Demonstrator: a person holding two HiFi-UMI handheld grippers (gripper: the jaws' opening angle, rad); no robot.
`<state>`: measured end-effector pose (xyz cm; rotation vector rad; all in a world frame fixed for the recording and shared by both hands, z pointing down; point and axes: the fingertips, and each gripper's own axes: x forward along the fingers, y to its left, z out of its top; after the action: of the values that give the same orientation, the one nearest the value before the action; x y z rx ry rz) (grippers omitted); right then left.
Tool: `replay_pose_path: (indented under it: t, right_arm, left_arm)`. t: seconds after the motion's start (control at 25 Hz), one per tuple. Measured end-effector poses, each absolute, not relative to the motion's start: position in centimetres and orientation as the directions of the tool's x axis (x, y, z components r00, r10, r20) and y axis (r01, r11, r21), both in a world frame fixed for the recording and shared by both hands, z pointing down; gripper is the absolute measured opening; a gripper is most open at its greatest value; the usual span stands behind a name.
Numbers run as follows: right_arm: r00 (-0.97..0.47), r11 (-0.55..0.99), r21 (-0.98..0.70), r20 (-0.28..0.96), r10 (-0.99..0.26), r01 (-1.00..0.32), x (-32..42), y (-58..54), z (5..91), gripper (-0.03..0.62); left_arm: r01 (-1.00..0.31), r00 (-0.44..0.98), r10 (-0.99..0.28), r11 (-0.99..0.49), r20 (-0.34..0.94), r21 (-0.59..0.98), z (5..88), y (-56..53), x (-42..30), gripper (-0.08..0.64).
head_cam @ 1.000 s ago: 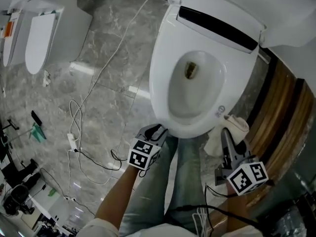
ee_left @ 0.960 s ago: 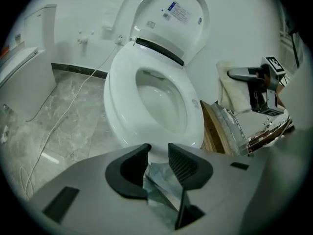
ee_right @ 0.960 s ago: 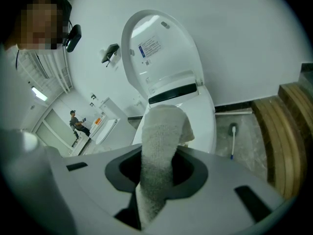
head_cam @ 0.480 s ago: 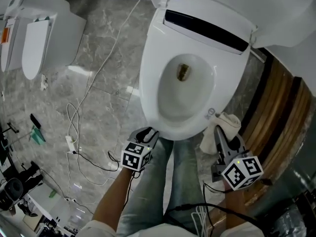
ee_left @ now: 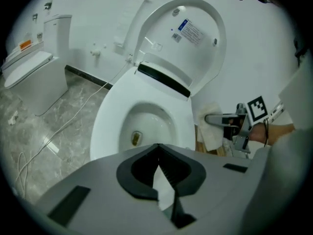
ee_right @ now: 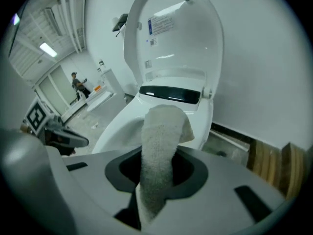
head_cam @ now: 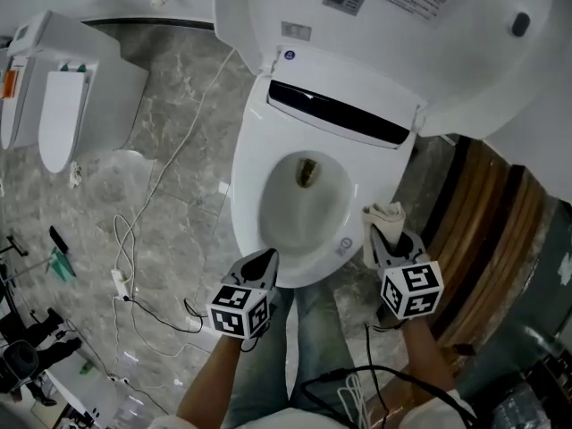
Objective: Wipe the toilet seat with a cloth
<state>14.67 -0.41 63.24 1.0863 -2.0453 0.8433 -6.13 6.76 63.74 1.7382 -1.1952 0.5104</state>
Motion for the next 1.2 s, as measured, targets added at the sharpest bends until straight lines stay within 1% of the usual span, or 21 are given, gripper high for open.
replay_pose_path:
  t: [0.2, 0.36, 0.44, 0.52, 0.6, 0.72, 0.84, 1.0, 1.2]
  right_arm:
    - [-0.44, 0.642, -0.118, 0.818, -0.37, -0.758, 14.4, -6.8, 65.8, 0.094]
    - [-0.447, 0.796, -0.045, 0.846, -0.291, -0.603, 13.5, -10.5, 67.8, 0.094]
    - [-0.46, 0.847, -0.038, 0.852, -0.25, -0.531, 13.2, -11.3, 68.8, 0.094]
    - [-0.488, 0.87, -0.064, 0.846, -0.212, -0.489, 13.0, -11.5, 69.2, 0.094]
    - [-0.504, 0.875, -0.081, 0.841, -0.197, -0.478, 13.0, -11.4, 69.3, 0.094]
    - [-0.506, 0.876, -0.072, 0.838, -0.206, -0.476, 13.0, -11.1, 69.3, 0.094]
    - [-0.493, 0.869, -0.083, 0.848, -0.195, -0.487, 13.1, -10.1, 69.5, 0.094]
    - [-0.507, 0.844, -0.131, 0.843, -0.182, -0.52, 13.0, -7.2, 70.0, 0.094]
    - [-0.508, 0.824, -0.146, 0.841, -0.189, -0.548, 11.9, -2.2, 70.2, 0.094]
  left_arm:
    - [-0.858, 0.467, -0.548, -0.091, 0.694, 0.506, 61.6, -0.1, -2.6, 0.014]
    - [-0.853, 0.486, -0.549, -0.127, 0.68, 0.506, 62.1, -2.8, -0.5, 0.014]
    - [-0.85, 0.492, -0.56, -0.145, 0.667, 0.506, 62.1, -3.3, 0.1, 0.014]
    - [-0.844, 0.502, -0.561, -0.151, 0.659, 0.514, 62.1, -3.4, 0.6, 0.014]
    - [-0.839, 0.512, -0.547, -0.152, 0.662, 0.523, 62.2, -3.1, 0.9, 0.014]
    - [-0.834, 0.526, -0.525, -0.163, 0.669, 0.528, 62.4, -2.5, 1.2, 0.014]
    - [-0.823, 0.544, -0.53, -0.182, 0.651, 0.539, 61.9, -2.2, 1.2, 0.014]
    - [-0.812, 0.562, -0.529, -0.208, 0.635, 0.546, 61.7, -1.3, 0.7, 0.014]
    - [-0.798, 0.581, -0.511, -0.207, 0.633, 0.565, 62.3, 1.8, -1.3, 0.014]
